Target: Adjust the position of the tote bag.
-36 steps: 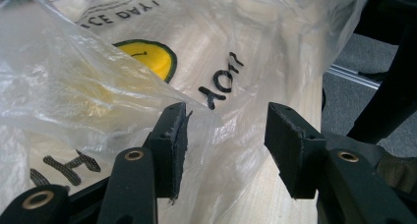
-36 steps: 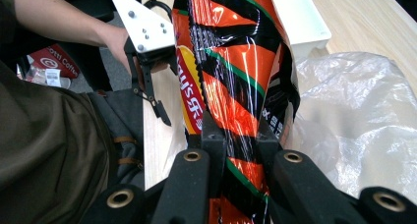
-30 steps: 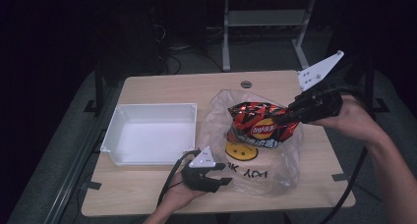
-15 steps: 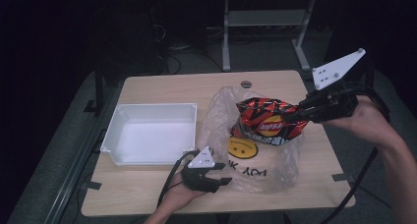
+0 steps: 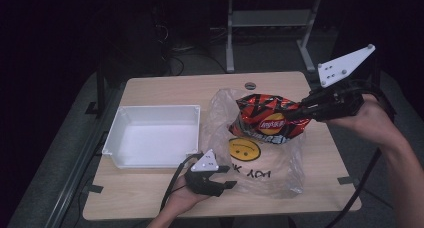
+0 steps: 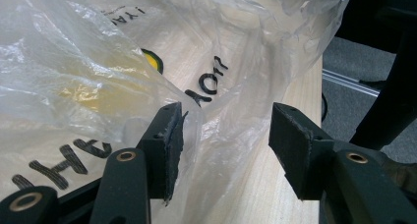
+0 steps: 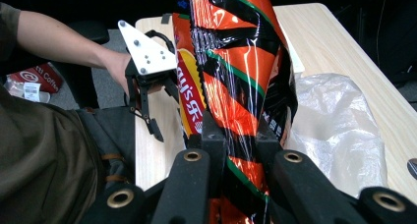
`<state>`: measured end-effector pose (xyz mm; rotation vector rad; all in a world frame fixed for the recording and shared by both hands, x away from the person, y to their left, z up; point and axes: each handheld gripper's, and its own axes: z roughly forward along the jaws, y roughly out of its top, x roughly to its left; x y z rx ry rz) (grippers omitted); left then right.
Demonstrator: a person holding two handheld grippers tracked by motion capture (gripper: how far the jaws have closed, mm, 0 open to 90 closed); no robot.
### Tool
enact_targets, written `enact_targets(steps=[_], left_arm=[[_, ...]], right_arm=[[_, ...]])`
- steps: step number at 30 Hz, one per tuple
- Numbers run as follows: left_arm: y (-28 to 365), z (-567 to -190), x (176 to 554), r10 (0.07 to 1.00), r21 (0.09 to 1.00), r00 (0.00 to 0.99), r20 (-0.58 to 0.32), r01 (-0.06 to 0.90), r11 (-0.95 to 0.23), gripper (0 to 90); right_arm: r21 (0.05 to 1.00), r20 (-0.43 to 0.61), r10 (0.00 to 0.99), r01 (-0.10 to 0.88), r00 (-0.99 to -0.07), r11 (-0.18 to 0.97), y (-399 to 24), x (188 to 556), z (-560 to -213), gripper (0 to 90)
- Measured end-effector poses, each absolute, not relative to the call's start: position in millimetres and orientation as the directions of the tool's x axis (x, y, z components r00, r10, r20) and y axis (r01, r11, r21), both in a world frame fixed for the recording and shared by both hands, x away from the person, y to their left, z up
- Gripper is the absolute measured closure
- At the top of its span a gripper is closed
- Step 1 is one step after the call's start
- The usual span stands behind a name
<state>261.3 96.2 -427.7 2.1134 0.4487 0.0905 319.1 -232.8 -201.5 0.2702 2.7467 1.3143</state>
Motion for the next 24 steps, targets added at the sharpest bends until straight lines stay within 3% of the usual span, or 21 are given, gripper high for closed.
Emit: enact_targets(steps=[16, 24], left_arm=[[98.4, -429.6, 270.3, 0.369, 0.831, 0.924, -0.102, 0.283, -0.479, 46.9], [90.8, -430.7, 270.2, 0.355, 0.832, 0.930, -0.099, 0.274, -0.483, 46.8]], right_arm=[[0.750, -0.002, 0.216, 0.141, -0.976, 0.646, -241.8, 310.1, -191.6, 82.1], [0.782, -0.004, 0.243, 0.148, -0.970, 0.605, -262.5, 301.2, -191.0, 82.0]])
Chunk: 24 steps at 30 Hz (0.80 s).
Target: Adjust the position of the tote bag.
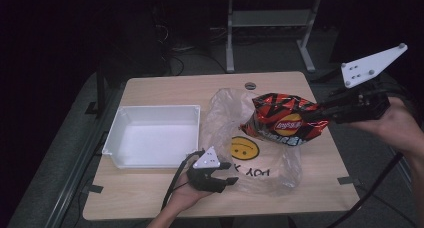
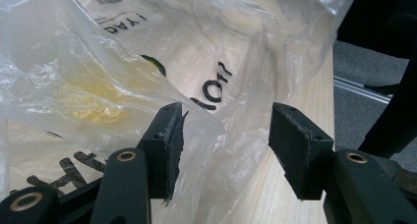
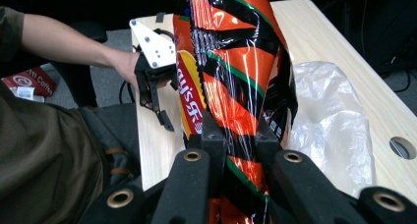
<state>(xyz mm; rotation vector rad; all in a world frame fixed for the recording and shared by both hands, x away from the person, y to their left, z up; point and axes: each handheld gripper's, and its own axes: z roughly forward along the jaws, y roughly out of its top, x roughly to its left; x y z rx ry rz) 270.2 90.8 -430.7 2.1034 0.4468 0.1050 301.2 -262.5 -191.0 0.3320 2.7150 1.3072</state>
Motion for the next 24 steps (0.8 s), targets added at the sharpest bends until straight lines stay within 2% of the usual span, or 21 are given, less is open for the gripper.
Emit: enact_targets(steps=[10, 24], left_arm=[[89.7, -430.1, 267.9, 0.343, 0.828, 0.934, -0.096, 0.267, -0.494, 46.8], [94.0, -423.6, 260.5, 0.338, 0.840, 0.938, -0.072, 0.240, -0.487, 44.7]], right_arm=[[0.803, -0.006, 0.236, 0.136, -0.972, 0.580, -250.1, 306.1, -188.4, 81.9], [0.807, 0.007, 0.171, 0.106, -0.985, 0.581, -205.5, 326.4, -185.0, 81.8]])
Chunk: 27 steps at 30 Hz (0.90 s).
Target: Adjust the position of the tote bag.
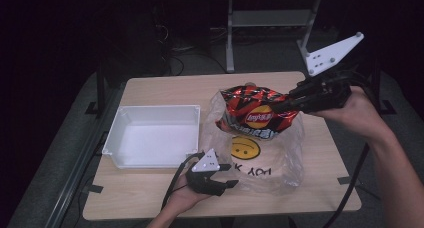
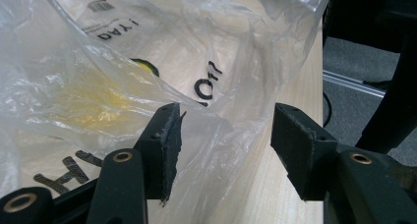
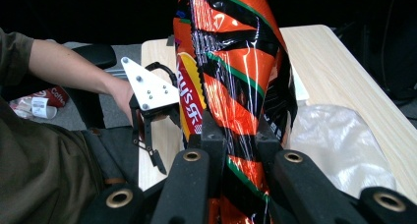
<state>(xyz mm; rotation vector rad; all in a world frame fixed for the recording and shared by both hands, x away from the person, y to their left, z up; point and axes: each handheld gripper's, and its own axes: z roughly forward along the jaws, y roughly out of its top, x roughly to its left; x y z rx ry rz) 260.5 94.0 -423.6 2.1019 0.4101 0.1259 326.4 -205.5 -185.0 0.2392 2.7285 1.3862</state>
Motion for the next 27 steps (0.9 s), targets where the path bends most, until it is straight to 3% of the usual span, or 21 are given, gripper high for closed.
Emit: enact_targets(steps=[27], left_arm=[[135.0, -410.2, 237.2, 0.406, 0.845, 0.913, -0.035, 0.244, -0.476, 36.1]], right_arm=[[0.813, 0.033, 0.058, 0.061, -0.998, 0.579, -121.5, 354.8, -180.1, 81.8]])
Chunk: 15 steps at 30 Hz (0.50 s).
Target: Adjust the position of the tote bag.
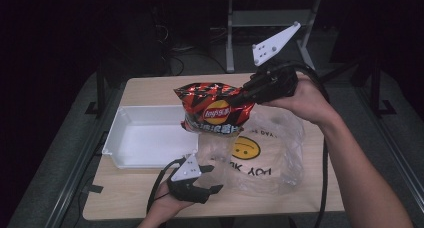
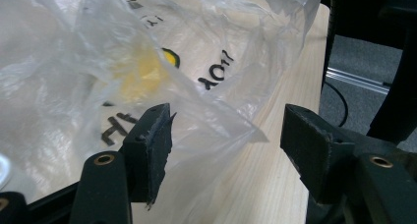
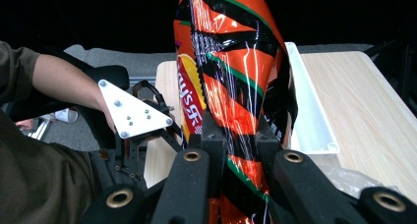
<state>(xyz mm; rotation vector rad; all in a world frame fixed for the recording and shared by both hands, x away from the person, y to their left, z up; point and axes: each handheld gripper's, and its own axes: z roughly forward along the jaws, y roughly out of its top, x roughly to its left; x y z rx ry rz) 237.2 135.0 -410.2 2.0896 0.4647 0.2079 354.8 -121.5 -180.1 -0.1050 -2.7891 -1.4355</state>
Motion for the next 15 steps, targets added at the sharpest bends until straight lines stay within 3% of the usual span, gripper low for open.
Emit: enact_targets(steps=[15], left_arm=[[152.1, -414.0, 230.0, 0.446, 0.840, 0.895, -0.026, 0.261, -0.475, 34.1]], right_arm=[[0.816, 0.050, 0.038, 0.063, -0.998, 0.575, -100.2, 364.6, -184.6, 81.8]])
